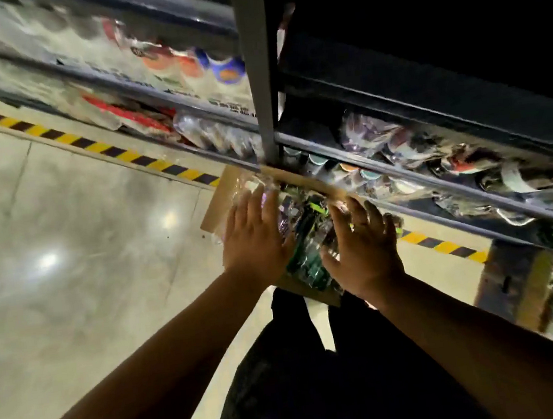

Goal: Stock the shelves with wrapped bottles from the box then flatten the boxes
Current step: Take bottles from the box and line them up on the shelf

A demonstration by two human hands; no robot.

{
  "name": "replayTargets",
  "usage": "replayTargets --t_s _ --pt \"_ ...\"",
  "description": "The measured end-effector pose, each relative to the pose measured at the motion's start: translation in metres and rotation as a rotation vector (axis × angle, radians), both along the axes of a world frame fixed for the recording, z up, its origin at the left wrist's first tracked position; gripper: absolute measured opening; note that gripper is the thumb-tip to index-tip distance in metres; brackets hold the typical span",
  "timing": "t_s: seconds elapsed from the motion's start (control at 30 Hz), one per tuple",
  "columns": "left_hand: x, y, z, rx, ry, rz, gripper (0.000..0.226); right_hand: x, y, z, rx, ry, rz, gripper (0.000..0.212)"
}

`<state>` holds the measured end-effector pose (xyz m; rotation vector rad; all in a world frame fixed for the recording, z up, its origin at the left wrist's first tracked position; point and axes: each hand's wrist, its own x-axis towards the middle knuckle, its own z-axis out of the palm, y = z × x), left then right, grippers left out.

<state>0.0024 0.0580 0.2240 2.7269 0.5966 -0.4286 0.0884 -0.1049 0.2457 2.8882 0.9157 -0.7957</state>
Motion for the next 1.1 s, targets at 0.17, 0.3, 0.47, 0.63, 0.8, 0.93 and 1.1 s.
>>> replayTargets --t_s 0.17,0.3,0.47,0.63,0.8,0.93,1.1 --pt "-0.003 -0.014 -0.098 -0.054 0.218 0.068 0.086 0.012 -0.012 -0.083 -0.093 0.114 0.105 0.085" --pt "-0.005 -0.021 -0.181 -0.077 0.302 0.132 0.091 0.013 -0.023 -0.152 -0.091 0.160 0.103 0.085" --pt "-0.008 -0.033 -0.269 -0.159 0.365 0.293 0.096 0.006 -0.036 -0.228 -0.119 0.202 0.079 0.084" --pt "-0.011 -0.044 -0.324 -0.166 0.323 0.413 0.101 -0.010 -0.051 -0.276 -0.147 0.282 0.033 0.086" --pt "-0.009 -0.048 -0.348 -0.113 0.247 0.456 0.106 -0.026 -0.061 -0.308 -0.140 0.347 -0.075 0.083" --pt "-0.011 -0.045 -0.354 -0.119 0.209 0.485 0.109 -0.032 -0.068 -0.324 -0.125 0.378 -0.181 0.083" --pt "-0.010 -0.042 -0.340 -0.174 0.211 0.458 0.104 -0.034 -0.065 -0.327 -0.041 0.359 -0.336 0.084"
